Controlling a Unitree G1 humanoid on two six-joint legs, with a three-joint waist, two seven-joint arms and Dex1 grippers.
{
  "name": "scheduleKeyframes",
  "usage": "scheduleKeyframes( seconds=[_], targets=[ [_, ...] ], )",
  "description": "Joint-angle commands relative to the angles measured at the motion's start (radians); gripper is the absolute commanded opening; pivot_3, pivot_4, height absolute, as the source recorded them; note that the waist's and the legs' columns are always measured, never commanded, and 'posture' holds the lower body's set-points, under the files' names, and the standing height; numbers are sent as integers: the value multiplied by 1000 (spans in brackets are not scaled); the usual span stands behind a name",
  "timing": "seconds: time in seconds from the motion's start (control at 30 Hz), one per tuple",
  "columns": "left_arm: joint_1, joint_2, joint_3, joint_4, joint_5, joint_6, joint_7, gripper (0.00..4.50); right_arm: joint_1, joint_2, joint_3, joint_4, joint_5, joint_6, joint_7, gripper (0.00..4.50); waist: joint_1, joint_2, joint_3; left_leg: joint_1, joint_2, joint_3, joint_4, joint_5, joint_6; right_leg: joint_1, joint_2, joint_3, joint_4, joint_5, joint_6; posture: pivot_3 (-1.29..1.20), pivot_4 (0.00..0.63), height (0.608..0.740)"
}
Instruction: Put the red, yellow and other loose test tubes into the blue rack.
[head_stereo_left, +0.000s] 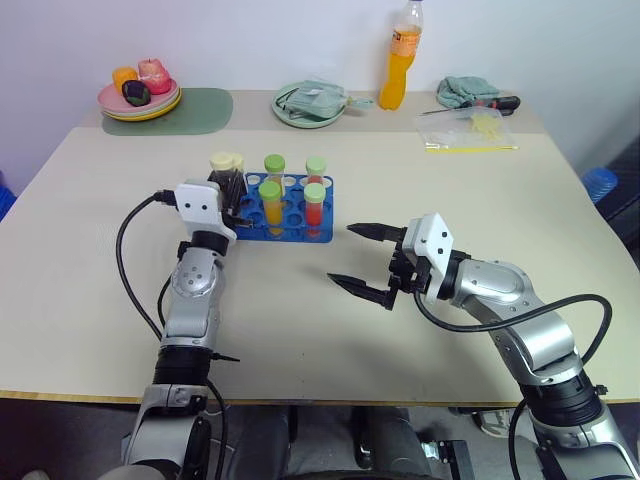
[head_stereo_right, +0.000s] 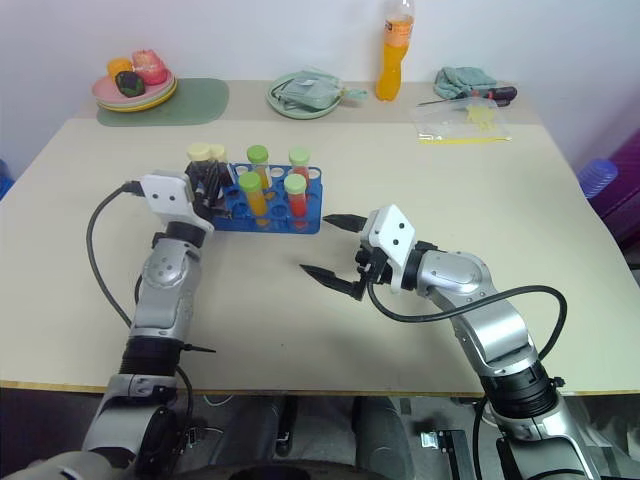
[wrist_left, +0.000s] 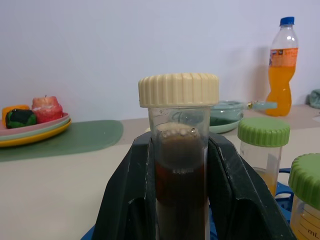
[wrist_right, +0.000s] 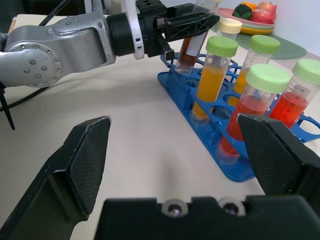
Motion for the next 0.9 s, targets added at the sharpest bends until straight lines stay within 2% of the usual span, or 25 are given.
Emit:
scheduleKeyframes(
  seconds=[0.03, 0.67, 0.7, 0.83, 0.9],
  targets=[
    [-13, -5, -4, -1, 20, -36, -4, 791, -7, 6, -11, -38, 8, -10, -2, 4500, 0, 0, 0, 0, 0, 0, 0, 0, 0, 0, 0, 0, 0, 0, 0, 0, 150, 740],
    [4, -31, -6, 169, 63, -236, -5, 791, -8, 9, -7, -52, 10, -3, -4, 4500, 1, 0, 0, 0, 0, 0, 0, 0, 0, 0, 0, 0, 0, 0, 0, 0, 150, 740],
    [8, -33, -4, 164, 64, -233, -1, 1823, -7, 7, -8, -54, 10, -1, -4, 4500, 1, 0, 0, 0, 0, 0, 0, 0, 0, 0, 0, 0, 0, 0, 0, 0, 150, 740],
    [44, -28, 16, 85, 48, -187, 7, 3620, -1, 1, -14, -58, 12, -1, -1, 4500, -1, 0, 0, 0, 0, 0, 0, 0, 0, 0, 0, 0, 0, 0, 0, 0, 150, 740],
    [104, -7, 45, -40, -8, -117, -17, 3620, 3, -6, -25, -59, 15, 1, 2, 4500, -10, 0, 0, 0, 0, 0, 0, 0, 0, 0, 0, 0, 0, 0, 0, 0, 150, 740]
  ],
)
